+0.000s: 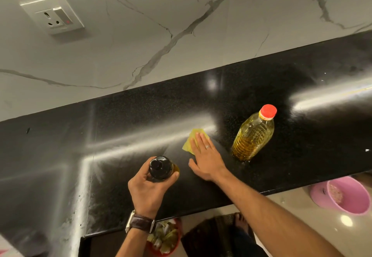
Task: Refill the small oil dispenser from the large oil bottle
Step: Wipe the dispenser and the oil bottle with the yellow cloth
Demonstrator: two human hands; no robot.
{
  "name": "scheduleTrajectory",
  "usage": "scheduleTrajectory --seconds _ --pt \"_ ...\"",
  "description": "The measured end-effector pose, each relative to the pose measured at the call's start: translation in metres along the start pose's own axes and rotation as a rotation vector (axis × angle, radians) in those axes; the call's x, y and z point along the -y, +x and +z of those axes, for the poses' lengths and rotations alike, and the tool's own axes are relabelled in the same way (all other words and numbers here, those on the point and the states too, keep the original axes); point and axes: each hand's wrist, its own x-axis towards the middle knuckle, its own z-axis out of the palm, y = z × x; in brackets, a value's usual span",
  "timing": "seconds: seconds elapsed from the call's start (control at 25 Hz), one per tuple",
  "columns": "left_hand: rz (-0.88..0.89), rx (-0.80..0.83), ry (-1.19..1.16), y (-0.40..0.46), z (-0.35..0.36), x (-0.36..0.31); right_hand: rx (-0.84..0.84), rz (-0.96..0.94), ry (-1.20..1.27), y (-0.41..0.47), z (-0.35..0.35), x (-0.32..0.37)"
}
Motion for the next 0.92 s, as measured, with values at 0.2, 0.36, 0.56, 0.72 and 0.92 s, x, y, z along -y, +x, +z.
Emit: scheduleTrajectory --seconds 0.2,0.36,0.56,0.72,0.92 --pt "0.019 -0.021 0.011 0.002 -0.012 0.005 0.014 -0.324 0.09 0.004 0.022 0.077" --pt "0.029 -0.026 -0.014 0.009 -0.008 0.001 0.011 -0.515 0.004 -0.065 0.064 0.11" --pt "-0.006 0.043 -0.014 0.008 0.023 -0.003 0.008 -0.431 -0.079 -0.121 0.055 0.066" --pt "-0.073 0.11 0.0 0.002 0.049 0.004 -0.115 -0.05 -0.076 -0.156 0.052 0.003" --pt "-0.123 0.129 0.027 -0.007 0.064 0.013 -0.041 0.202 -0.046 -0.188 0.04 -0.047"
